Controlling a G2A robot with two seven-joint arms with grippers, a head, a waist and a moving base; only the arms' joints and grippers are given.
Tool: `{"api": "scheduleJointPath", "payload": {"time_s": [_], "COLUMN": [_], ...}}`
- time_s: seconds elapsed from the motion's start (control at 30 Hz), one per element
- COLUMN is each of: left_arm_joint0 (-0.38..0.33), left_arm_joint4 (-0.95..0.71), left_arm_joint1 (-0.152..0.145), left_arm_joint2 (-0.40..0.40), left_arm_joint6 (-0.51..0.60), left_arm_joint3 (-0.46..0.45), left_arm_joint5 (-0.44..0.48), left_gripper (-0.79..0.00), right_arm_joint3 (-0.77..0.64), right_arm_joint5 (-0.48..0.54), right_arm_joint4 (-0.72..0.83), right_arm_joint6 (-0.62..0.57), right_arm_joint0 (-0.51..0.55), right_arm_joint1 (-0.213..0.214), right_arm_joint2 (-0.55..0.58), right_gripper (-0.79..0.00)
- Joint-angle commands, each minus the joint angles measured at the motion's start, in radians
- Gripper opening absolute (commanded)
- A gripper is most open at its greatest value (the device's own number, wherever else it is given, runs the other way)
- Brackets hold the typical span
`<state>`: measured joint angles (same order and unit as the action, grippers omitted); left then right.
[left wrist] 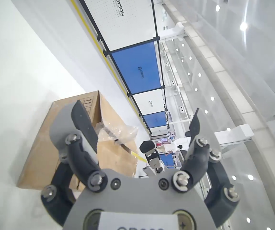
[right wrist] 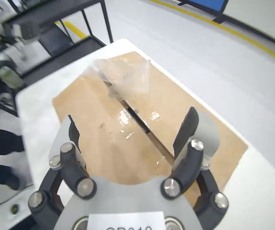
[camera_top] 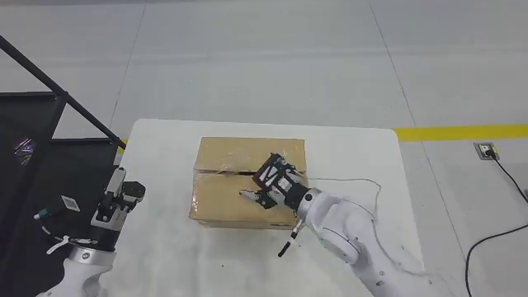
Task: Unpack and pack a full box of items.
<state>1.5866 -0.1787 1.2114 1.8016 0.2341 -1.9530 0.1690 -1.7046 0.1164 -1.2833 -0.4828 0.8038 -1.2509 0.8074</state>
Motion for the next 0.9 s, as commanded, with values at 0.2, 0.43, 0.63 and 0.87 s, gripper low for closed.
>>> {"api": "scheduleJointPath", "payload": {"time_s": [0.2, 0.43, 0.63, 0.87], "left_arm_joint0": [0.001, 0.006, -0.001, -0.003], "left_arm_joint4": [-0.037, -0.059, -0.06, -0.05], "left_arm_joint1": [0.003, 0.004, 0.005, 0.005], "left_arm_joint2": [-0.01, -0.008, -0.011, -0.012], "left_arm_joint6": [0.006, 0.01, 0.014, 0.016], "left_arm_joint3": [0.002, 0.001, 0.0, -0.002], "left_arm_joint5": [0.005, 0.006, 0.0, -0.004], "left_gripper": [0.0, 0.0, 0.0, 0.0], "right_arm_joint3": [0.064, 0.066, 0.085, 0.123], "right_arm_joint5": [-0.317, -0.333, -0.275, -0.273], "right_arm_joint4": [-0.477, -0.493, -0.502, -0.557], "right_arm_joint6": [-0.166, -0.177, -0.146, -0.155], "right_arm_joint0": [-0.086, -0.088, -0.062, -0.076], "right_arm_joint1": [-0.074, -0.077, -0.081, -0.112], "right_arm_joint2": [-0.195, -0.199, -0.169, -0.178], "right_gripper": [0.0, 0.0, 0.0, 0.0]}}
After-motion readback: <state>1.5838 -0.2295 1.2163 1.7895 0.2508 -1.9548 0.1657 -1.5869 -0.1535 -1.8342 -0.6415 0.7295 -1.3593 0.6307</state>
